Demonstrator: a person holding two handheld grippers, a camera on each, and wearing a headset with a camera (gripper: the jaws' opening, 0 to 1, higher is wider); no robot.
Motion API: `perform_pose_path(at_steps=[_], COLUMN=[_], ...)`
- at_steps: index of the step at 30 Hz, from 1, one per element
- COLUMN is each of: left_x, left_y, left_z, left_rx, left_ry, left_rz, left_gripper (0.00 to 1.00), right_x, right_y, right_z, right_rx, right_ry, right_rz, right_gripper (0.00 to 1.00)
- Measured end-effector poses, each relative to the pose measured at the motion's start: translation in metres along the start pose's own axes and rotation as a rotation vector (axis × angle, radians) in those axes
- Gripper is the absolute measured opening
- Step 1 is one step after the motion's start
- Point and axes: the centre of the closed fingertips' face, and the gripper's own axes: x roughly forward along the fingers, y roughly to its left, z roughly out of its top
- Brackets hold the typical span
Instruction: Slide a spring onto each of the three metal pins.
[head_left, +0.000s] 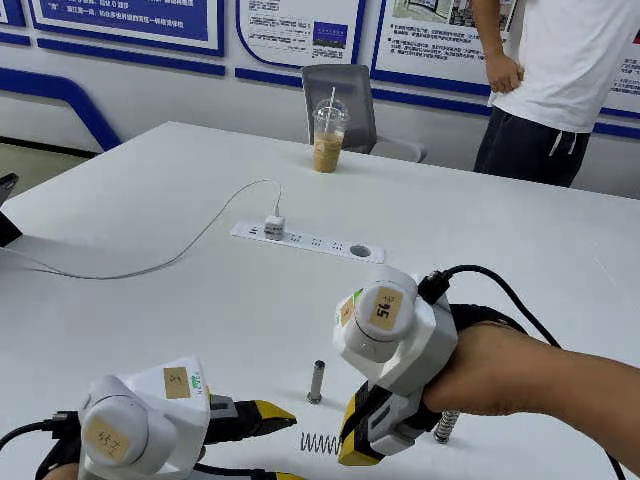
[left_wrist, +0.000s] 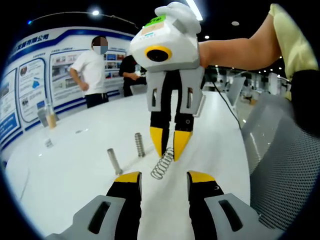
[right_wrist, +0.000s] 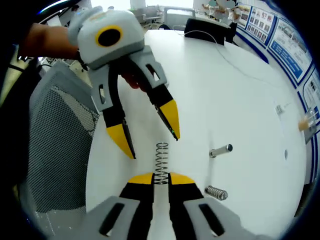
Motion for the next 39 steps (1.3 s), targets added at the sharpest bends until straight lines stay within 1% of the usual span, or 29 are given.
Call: perform_pose_path(at_steps=[5, 12, 17, 20, 31, 39], left_x=[0.002, 0.005, 0.006, 0.005, 0.006, 0.006], left_y=[-0.006, -0.012, -0.015, -0.014, -0.016, -0.016], left_z=[0.002, 0.005, 0.006, 0.007, 0.007, 0.009], left_rx=[0.024, 0.058, 0.078, 0.086, 0.092, 0.096], left_ry=[0.002, 0.001, 0.001, -0.002, 0.000, -0.001], left_rz=[-0.019, -0.040, -0.049, -0.047, -0.050, -0.051], left_gripper=[0.32, 0.23, 0.17, 0.13, 0.12, 0.12], right_x=[-0.002, -0.005, -0.008, -0.009, -0.018, -0.029], right_y=[0.007, 0.012, 0.014, 0.016, 0.018, 0.019], right_z=[0.001, -0.002, -0.001, -0.001, 0.005, 0.016], right_rx=[-0.032, -0.054, -0.065, -0.071, -0.090, -0.105], right_ry=[0.009, 0.027, 0.028, 0.033, 0.024, -0.008], right_rz=[0.013, 0.023, 0.024, 0.027, 0.014, -0.003], right_gripper=[0.12, 0.12, 0.12, 0.12, 0.12, 0.12])
